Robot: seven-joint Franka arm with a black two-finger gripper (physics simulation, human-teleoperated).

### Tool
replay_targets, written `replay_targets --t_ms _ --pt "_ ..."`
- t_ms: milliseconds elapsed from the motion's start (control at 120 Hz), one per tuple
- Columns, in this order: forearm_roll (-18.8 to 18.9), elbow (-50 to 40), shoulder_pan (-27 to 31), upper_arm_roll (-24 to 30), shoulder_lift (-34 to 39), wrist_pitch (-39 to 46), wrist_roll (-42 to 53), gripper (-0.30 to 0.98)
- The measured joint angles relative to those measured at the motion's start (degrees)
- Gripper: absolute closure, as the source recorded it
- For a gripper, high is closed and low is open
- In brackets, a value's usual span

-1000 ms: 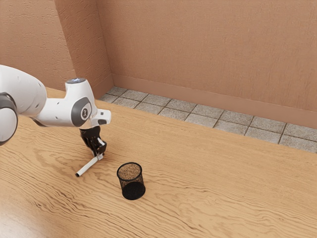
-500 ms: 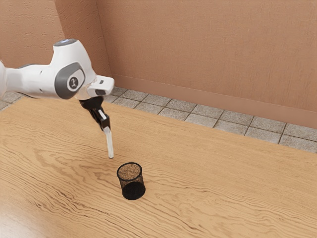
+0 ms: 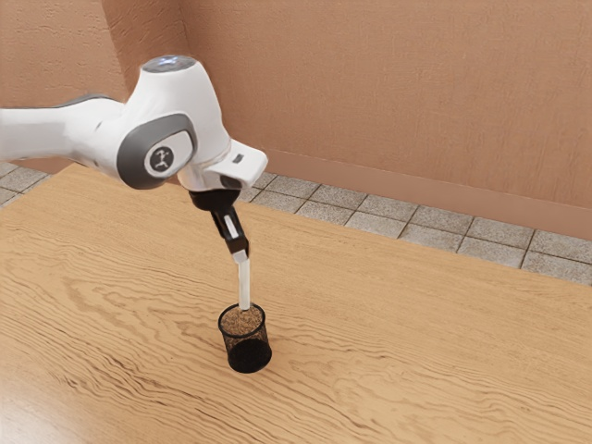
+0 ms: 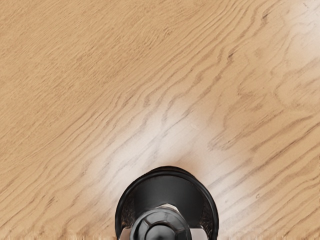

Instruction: Put the marker into the pen holder.

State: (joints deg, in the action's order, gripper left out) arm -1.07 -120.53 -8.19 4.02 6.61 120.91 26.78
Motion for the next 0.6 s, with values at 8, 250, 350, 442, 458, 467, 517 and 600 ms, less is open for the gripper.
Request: replay_targets --t_ms 8,250,350,442,458,467,517,600 --pt "0.0 -0.2 0.1 0.0 0.1 -0.1 -0.1 0.68" --pt "0.1 -1.9 1.0 0.1 -1.1 -1.3 -2.4 0.67" --pt "0.0 -1.7 1.0 -0.2 -3.5 -1.3 -3.1 0.66" --pt "0.0 -1.6 1.0 -0.4 -5.0 -1.3 -3.6 0.65" --pt "0.0 -1.6 1.0 -0.4 -5.2 -1.3 -3.7 0.65" --pt "0.0 -1.6 1.1 -0.5 -5.3 -1.3 -3.7 0.65" --pt "-0.1 -1.8 1.2 -0.5 -6.0 -1.3 -3.9 0.63" --pt "-0.2 -1.6 1.4 -0.5 -7.0 -1.4 -4.3 0.51"
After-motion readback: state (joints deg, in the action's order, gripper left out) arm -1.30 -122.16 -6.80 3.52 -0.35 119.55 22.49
